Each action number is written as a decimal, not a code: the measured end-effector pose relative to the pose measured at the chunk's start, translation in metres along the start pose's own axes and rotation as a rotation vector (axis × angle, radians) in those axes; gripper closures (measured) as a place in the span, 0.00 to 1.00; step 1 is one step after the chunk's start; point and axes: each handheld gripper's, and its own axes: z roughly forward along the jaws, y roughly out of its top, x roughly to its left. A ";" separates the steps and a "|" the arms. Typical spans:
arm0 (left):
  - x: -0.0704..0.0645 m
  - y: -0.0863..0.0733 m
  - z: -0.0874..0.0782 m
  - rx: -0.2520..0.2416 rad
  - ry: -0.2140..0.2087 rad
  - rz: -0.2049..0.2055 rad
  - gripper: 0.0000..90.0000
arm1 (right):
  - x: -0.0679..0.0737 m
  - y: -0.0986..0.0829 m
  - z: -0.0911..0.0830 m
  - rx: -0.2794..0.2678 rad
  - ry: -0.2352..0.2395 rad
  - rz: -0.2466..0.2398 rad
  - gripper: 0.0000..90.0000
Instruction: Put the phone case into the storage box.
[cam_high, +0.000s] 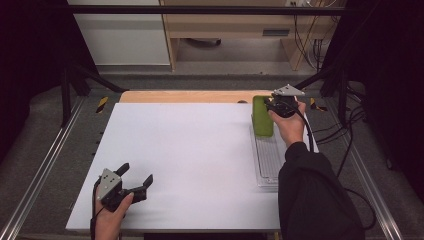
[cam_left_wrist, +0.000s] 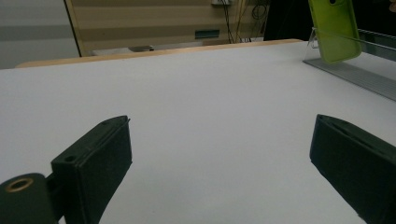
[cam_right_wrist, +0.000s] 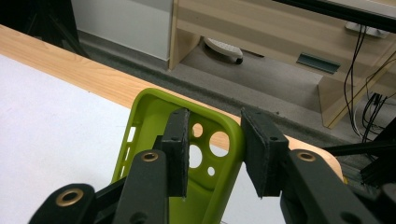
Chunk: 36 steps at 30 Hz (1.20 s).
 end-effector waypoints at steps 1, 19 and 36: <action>0.000 0.000 0.000 0.000 0.000 0.000 0.06 | 0.000 0.000 0.000 0.002 -0.002 0.001 0.70; 0.001 0.000 -0.001 -0.001 0.003 -0.001 0.06 | -0.002 0.001 0.006 0.010 -0.014 0.021 0.68; 0.000 0.000 -0.001 -0.002 -0.001 0.005 0.06 | -0.001 0.004 0.006 0.058 -0.026 0.088 0.49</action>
